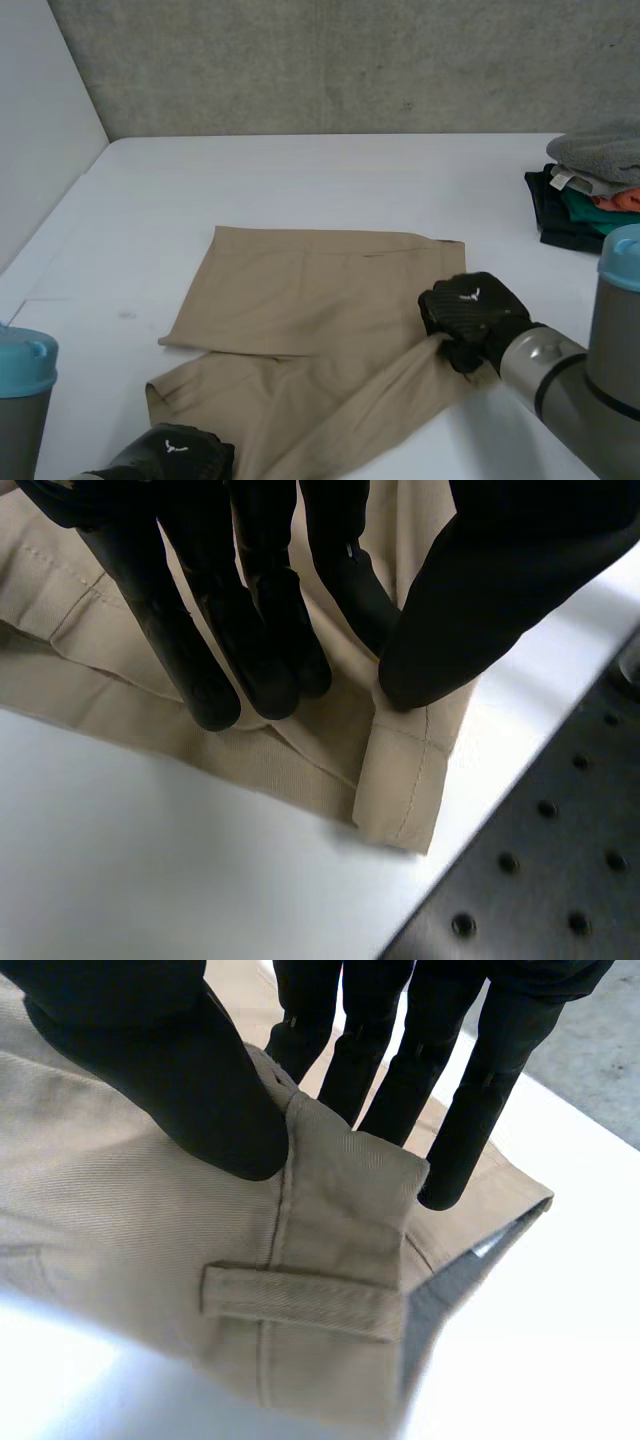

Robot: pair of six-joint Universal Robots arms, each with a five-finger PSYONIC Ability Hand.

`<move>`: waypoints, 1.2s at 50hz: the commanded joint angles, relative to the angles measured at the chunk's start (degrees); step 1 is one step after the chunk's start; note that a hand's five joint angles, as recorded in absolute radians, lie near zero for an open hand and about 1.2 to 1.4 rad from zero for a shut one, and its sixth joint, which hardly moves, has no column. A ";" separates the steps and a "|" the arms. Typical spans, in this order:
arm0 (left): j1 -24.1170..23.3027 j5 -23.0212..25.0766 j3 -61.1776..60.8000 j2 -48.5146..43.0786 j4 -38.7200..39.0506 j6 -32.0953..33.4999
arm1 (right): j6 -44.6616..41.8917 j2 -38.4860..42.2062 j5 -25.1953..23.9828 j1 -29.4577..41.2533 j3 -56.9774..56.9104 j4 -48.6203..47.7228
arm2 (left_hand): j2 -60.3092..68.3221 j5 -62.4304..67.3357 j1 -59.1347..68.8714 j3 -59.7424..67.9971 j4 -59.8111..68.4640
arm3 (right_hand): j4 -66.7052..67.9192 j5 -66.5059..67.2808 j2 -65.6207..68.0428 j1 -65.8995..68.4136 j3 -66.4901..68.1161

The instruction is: Fold the laundry.

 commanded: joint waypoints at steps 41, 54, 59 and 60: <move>0.39 -6.14 12.78 0.12 -2.01 1.51 | -7.71 7.13 5.11 1.08 -6.34 -1.02 | -37.86 -37.04 -35.69 -37.47 -37.94 | 11.32 11.51 12.81 15.24 11.76; -0.14 -5.96 7.14 -9.01 6.86 1.95 | -7.62 3.43 3.52 0.12 -3.70 -2.16 | -35.49 -34.68 -33.32 -35.11 -35.57 | 11.32 11.51 12.81 15.24 11.76; -1.19 -8.07 9.69 -12.97 10.46 1.78 | -7.53 3.52 3.61 -0.50 -3.88 -2.95 | 11.56 12.37 13.73 11.95 11.48 | 11.32 11.51 12.81 15.24 11.76; -1.28 -8.34 10.22 -12.89 10.99 1.78 | -7.62 3.61 3.61 -0.59 -3.97 -3.13 | 11.60 12.41 13.77 11.98 11.52 | 11.32 11.51 12.81 15.24 11.76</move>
